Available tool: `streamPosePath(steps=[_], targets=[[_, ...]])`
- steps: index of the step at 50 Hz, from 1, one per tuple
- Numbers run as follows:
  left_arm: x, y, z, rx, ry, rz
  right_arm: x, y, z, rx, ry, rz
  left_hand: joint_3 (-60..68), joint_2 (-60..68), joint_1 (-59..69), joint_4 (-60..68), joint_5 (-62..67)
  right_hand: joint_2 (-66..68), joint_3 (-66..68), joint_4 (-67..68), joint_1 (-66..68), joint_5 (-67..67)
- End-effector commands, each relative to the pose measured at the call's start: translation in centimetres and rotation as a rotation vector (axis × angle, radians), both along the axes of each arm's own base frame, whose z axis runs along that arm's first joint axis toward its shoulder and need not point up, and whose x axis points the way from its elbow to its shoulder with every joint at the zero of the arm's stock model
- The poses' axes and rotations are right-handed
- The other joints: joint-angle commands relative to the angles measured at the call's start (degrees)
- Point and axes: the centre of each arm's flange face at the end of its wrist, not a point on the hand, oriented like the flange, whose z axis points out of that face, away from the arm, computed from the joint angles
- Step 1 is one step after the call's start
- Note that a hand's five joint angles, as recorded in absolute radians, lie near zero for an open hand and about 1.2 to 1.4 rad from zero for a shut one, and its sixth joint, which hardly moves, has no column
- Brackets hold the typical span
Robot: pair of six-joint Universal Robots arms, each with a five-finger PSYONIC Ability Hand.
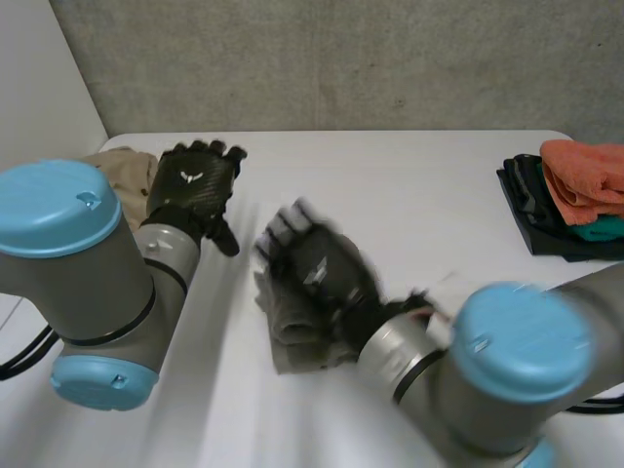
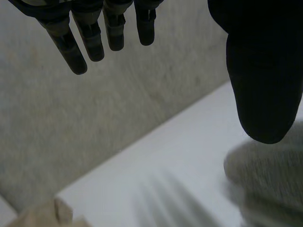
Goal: Fold the laundry.
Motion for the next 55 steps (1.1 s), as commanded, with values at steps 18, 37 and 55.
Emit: streamPosePath(steps=[18,37,55], targets=[[-5.3,2.0,-7.3,0.242,-0.185,-0.163,-4.8,-10.9,-0.9,0.705,-0.144,-0.374,-2.5,-2.2,-1.3,-2.2,-2.8,-2.1,-1.9,-2.1,-2.7,-2.7],[-3.6,3.0,-8.4,0.311,-0.314,-0.137,-3.1,-9.0,-2.3,0.57,0.094,-0.367,-2.5,-2.1,-1.3,-2.2,-2.8,-2.1,-1.9,-2.1,-2.7,-2.7],[-4.0,0.5,4.4,0.022,-0.064,-0.485,-1.8,1.9,-2.9,0.252,0.128,-0.205,-2.5,-2.2,-1.3,-2.2,-2.8,-2.1,-1.9,-2.1,-2.7,-2.7]])
